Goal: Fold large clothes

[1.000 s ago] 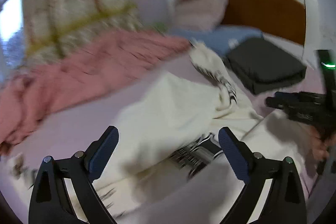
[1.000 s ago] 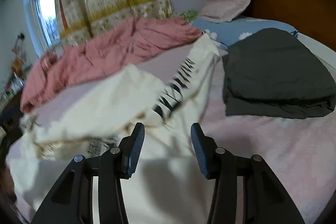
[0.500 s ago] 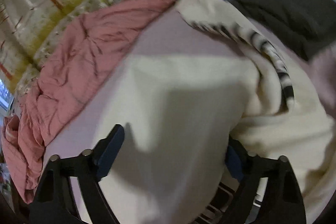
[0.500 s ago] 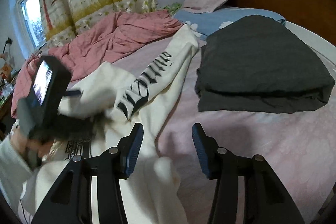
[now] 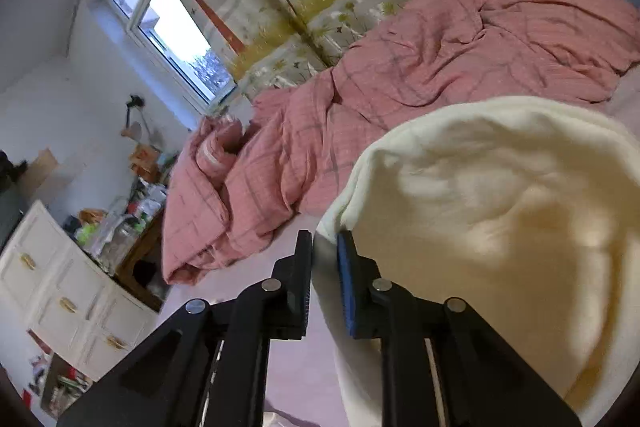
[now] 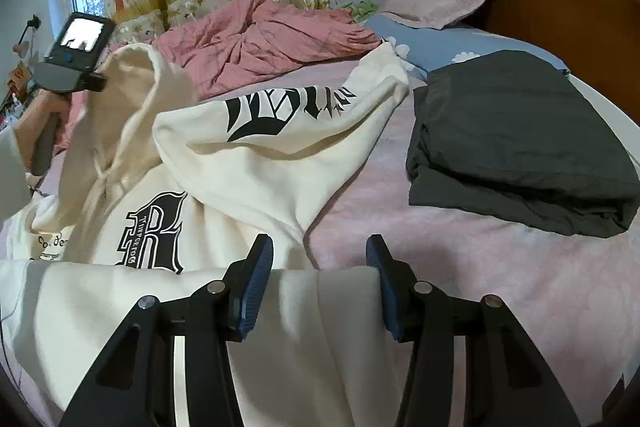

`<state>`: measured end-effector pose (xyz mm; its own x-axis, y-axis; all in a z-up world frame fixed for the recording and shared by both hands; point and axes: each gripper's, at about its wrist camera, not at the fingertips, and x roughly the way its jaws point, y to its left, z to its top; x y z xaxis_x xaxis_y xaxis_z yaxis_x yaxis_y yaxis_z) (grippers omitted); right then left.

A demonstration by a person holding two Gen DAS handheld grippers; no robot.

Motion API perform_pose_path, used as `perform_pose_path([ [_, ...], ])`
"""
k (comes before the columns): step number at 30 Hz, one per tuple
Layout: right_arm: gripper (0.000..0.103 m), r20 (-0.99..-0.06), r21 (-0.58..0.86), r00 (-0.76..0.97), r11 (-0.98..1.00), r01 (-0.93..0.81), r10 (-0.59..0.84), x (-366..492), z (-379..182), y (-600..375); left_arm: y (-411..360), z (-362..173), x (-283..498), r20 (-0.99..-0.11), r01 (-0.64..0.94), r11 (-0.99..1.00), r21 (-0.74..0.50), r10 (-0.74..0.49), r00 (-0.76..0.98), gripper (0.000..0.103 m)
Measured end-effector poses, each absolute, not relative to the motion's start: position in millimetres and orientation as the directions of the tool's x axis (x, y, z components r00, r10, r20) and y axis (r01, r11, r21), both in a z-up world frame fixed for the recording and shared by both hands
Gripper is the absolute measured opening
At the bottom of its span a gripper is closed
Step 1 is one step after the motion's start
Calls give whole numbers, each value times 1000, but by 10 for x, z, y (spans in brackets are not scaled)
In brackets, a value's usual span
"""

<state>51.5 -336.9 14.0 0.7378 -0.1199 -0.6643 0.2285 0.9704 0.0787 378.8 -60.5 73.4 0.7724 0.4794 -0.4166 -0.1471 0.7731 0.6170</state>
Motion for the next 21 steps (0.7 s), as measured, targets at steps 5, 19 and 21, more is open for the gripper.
perform_pose_path([
  [5,51,-667,84,735,969,234,-119,498,130,-3375,-240,1088,3819,-288,-341,697,631,618,731,12],
  [19,51,-624,268,780,923,276,-52,505,261,-3850,-606,1212,2358,-608,257,937,237,-63,791,26],
  [21,51,-606,322,795,900,294,-43,516,308,-4060,-820,1038,2120,-639,318,930,187,-131,758,29],
])
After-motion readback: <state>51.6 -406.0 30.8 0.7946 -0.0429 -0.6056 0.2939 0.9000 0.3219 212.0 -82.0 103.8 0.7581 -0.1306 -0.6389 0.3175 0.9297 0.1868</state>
